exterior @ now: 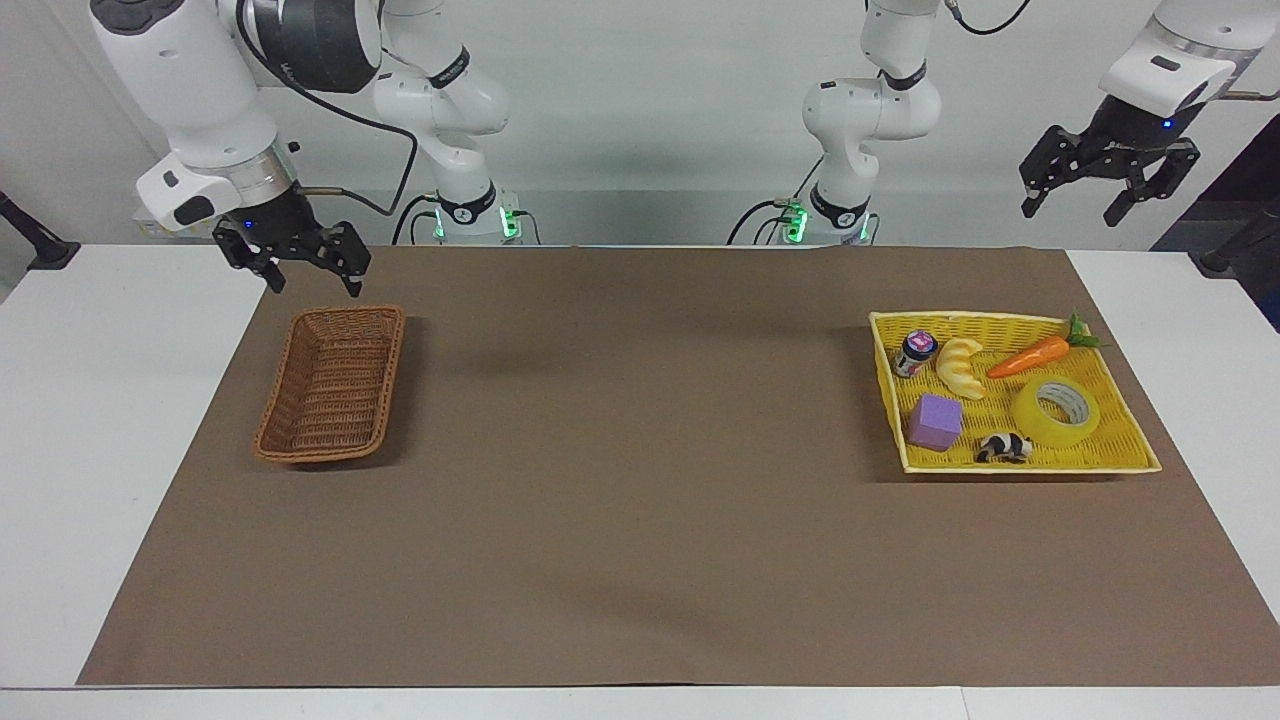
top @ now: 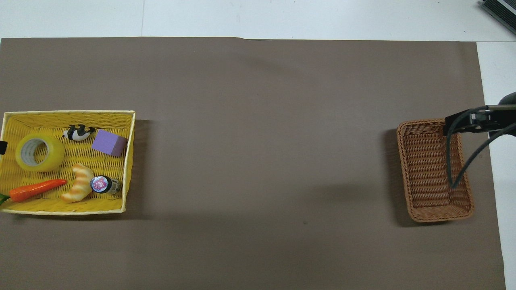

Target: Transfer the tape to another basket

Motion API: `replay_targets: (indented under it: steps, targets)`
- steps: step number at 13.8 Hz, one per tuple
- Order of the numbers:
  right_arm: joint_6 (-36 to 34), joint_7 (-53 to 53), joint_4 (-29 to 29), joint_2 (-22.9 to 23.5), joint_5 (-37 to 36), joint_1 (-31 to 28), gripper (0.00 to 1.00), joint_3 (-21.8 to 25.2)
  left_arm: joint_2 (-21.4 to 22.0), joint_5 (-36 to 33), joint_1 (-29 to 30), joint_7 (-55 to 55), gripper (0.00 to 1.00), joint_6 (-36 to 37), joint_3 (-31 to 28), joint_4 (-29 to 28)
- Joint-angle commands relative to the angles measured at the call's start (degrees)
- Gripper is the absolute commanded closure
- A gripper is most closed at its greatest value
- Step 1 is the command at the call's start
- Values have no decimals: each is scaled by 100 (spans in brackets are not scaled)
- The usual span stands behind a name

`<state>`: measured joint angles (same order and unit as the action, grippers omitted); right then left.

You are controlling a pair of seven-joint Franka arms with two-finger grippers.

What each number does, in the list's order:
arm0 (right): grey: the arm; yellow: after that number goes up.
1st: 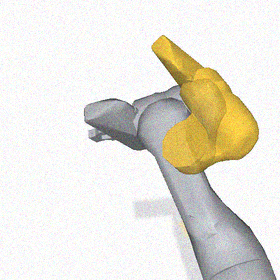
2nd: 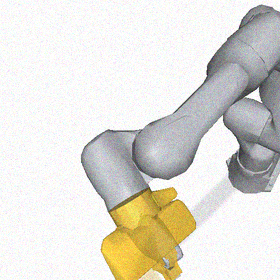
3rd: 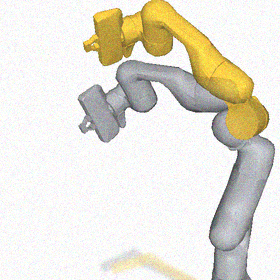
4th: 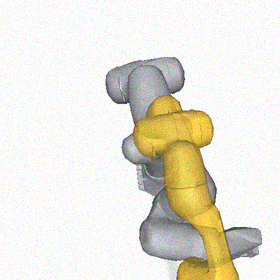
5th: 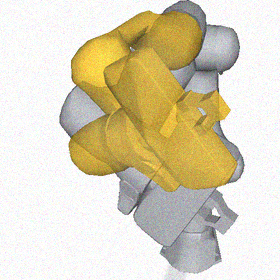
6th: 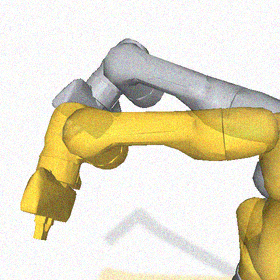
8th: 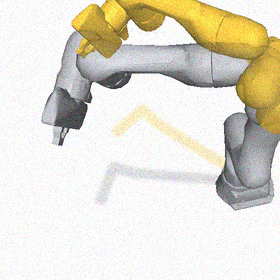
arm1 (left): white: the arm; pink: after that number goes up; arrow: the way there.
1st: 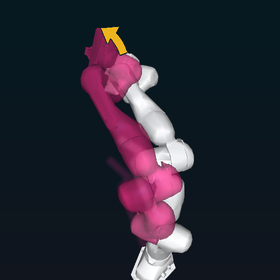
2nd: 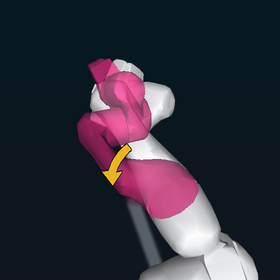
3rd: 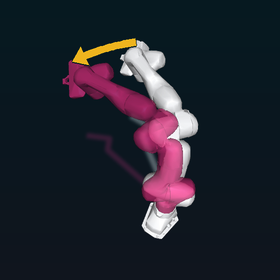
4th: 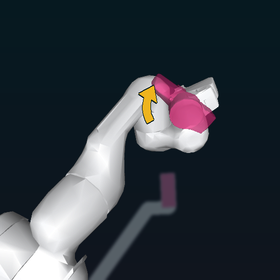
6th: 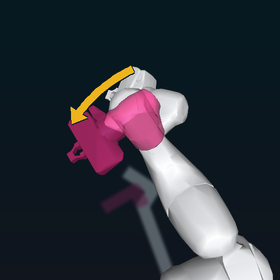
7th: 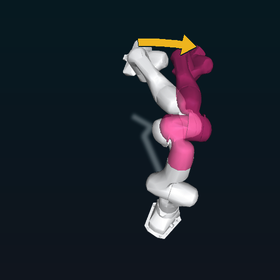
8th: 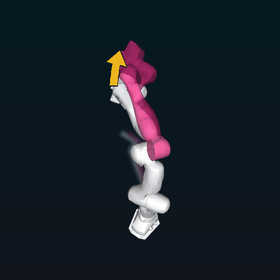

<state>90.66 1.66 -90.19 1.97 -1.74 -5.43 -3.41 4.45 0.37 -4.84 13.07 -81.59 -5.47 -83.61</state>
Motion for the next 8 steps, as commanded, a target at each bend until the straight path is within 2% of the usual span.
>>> replay_targets:
  steps: [1,8]
  targets:
    - [4,-113,-7,-12,-20,-28,0,-28,126,-99,-87,-41,0,117,-33,-15]
    - [4,-113,-7,-21,-20,-28,0,-28,127,-99,-123,-50,0,82,-42,-6]
